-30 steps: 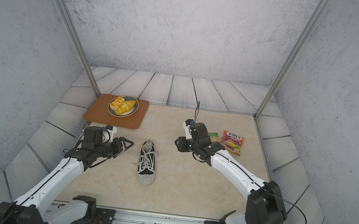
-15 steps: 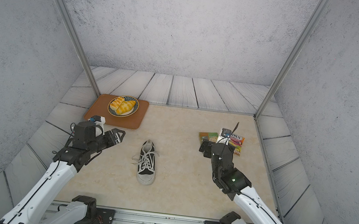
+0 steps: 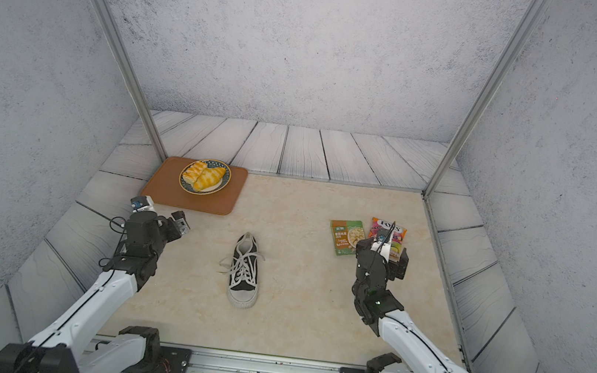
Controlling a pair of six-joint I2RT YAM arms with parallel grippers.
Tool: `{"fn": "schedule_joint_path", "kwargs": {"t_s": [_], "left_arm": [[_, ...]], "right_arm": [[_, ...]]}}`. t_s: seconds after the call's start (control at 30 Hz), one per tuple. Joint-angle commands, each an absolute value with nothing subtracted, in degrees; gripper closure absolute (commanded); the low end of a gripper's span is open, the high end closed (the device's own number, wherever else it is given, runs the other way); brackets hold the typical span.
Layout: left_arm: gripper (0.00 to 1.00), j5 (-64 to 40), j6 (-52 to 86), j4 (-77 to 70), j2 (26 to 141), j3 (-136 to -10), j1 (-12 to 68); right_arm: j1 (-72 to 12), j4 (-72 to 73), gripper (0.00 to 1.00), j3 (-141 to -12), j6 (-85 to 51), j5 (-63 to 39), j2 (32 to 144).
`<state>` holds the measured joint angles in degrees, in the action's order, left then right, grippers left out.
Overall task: Tie the shoes
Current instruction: Reset both arms
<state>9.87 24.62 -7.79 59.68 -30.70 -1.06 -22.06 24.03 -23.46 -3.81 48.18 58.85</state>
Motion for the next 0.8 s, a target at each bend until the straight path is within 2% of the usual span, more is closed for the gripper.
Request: {"fn": "schedule_joint_path", "kwargs": {"t_s": [0.0, 0.2, 0.3, 0.4, 0.57, 0.67, 0.77], "left_arm": [[0.02, 10.5, 17.7, -17.8, 65.0, -29.9, -2.6], [0.02, 9.0, 11.6, -25.0, 73.4, -28.4, -3.3], [0.02, 7.4, 9.8, -31.9, 77.5, -26.6, -3.3], [0.02, 3.9, 6.0, -35.7, 79.9, -26.5, -3.3], [0.02, -1.2, 3.8, -50.2, 88.9, -23.9, -3.2], [0.02, -0.8, 3.1, -42.4, 87.0, -26.4, -2.7], [0.02, 0.1, 2.8, -45.7, 88.0, -25.7, -2.1]], "right_arm": [[-18.7, 33.5, 0.01, -21.2, -4.1, 43.0, 63.6], [-15.9, 46.8, 0.01, -19.0, -1.9, 38.8, 77.3], [-15.0, 58.7, 0.01, -17.9, 2.9, 38.2, 83.4], [-10.8, 65.7, 0.01, -17.0, 0.3, 33.2, 88.5], [-4.8, 52.3, 0.01, -21.6, -5.0, 21.9, 88.6], [-3.8, 51.3, 0.01, -23.2, -5.1, 19.2, 89.9], [-3.8, 49.7, 0.01, -23.6, -5.5, 20.2, 89.4]]}}
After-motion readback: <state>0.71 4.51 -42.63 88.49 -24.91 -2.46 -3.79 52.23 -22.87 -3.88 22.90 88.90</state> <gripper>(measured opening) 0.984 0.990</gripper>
